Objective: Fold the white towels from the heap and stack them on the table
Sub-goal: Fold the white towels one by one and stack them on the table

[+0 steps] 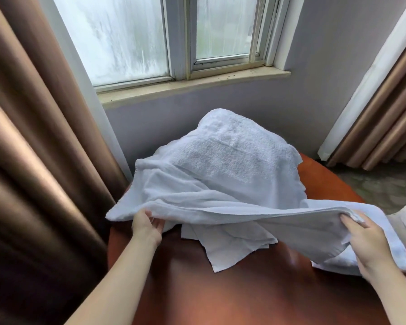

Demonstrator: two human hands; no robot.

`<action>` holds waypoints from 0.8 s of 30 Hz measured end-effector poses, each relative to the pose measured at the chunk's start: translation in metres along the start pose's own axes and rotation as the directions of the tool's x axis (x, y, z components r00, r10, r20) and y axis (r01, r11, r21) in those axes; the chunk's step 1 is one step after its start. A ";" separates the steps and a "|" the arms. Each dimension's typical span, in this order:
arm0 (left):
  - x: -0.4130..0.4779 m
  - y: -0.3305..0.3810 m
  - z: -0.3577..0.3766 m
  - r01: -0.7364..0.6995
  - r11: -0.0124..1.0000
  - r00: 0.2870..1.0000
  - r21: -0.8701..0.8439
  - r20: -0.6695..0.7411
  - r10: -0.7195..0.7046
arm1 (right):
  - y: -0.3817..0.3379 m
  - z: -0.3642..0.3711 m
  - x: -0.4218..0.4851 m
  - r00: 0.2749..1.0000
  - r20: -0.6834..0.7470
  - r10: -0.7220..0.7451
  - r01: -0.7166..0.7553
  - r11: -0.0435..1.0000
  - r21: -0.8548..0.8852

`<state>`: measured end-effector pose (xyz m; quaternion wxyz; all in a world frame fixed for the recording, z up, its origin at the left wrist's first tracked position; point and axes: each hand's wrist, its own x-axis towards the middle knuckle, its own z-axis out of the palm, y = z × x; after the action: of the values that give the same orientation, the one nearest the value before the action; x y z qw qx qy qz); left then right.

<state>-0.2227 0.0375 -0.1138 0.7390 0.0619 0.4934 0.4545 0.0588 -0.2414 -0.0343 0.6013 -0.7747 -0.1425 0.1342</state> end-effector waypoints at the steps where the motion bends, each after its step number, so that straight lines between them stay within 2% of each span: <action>1: -0.002 -0.001 -0.002 0.010 1.000 0.998 0.029 0.060 -0.011 | -0.004 0.003 -0.002 1.000 0.012 -0.011 0.011 1.000 0.010; 3: -0.008 -0.004 -0.005 0.044 0.994 0.975 0.097 0.215 -0.065 | -0.018 0.012 -0.005 0.997 0.062 -0.055 0.054 0.998 0.025; 5: -0.015 -0.014 -0.006 0.058 0.969 0.945 0.241 0.300 -0.131 | -0.039 0.022 -0.008 0.984 0.124 -0.131 0.124 0.991 0.058; 9: -0.023 -0.044 -0.002 0.035 0.924 0.917 0.380 0.355 -0.181 | -0.084 0.041 -0.017 0.937 0.290 -0.193 0.139 0.971 0.195; 13: -0.038 -0.069 0.015 0.061 0.945 0.889 0.320 0.414 -0.198 | -0.111 0.057 -0.030 0.880 0.426 -0.210 0.133 0.970 0.203; 15: -0.038 -0.077 0.018 -0.012 0.931 0.897 0.365 0.415 -0.151 | -0.116 0.060 -0.034 0.880 0.430 -0.203 0.115 0.968 0.222; 17: -0.029 -0.086 0.015 -0.148 0.843 0.924 0.518 0.377 -0.070 | -0.117 0.061 -0.037 0.892 0.413 -0.184 0.089 0.967 0.238; 19: -0.022 -0.092 0.014 -0.218 0.728 0.938 0.649 0.345 -0.026 | -0.115 0.060 -0.039 0.905 0.395 -0.158 0.063 0.968 0.244; 21: -0.023 -0.091 0.014 -0.308 0.542 0.937 0.782 0.348 0.030 | -0.112 0.058 -0.039 0.917 0.373 -0.139 0.041 0.965 0.258; 24: -0.026 -0.087 0.014 -0.400 0.288 0.915 0.870 0.399 0.066 | -0.110 0.054 -0.039 0.917 0.376 -0.131 0.025 0.961 0.274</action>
<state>-0.1609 -0.0271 -0.1365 0.5517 0.6146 0.5364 0.1738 -0.0040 -0.1817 0.0604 0.6632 -0.6391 -0.2717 0.2793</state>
